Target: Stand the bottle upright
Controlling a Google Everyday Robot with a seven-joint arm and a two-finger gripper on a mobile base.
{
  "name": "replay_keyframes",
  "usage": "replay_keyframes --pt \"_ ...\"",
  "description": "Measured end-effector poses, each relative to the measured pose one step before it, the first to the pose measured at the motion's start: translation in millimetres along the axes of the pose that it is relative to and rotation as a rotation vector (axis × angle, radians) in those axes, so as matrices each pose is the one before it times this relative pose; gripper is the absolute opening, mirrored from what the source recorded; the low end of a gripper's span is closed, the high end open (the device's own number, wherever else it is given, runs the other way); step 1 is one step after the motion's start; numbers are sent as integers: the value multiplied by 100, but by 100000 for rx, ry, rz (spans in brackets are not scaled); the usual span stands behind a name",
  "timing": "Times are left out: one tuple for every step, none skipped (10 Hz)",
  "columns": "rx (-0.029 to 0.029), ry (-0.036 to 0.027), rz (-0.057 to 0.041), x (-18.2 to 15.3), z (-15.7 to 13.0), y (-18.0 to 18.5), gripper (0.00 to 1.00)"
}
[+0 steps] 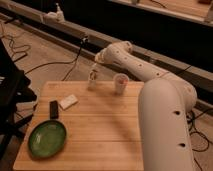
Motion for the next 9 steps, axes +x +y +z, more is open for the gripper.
replay_keyframes --pt "254 -117 -612 15 16 51 1" --pt "360 23 -733 83 -12 67 0" --pt "360 46 -493 71 -38 5 0" --pt "562 111 -620 100 -43 -54 0" --pt "823 32 -658 47 -53 -174 0" --pt "846 -118 -717 -7 -62 -168 0" --pt "621 -264 -547 -41 -19 -128 0" --pt "805 -440 -700 -79 40 -159 0" --pt "1125 -514 -865 -106 91 -277 0"
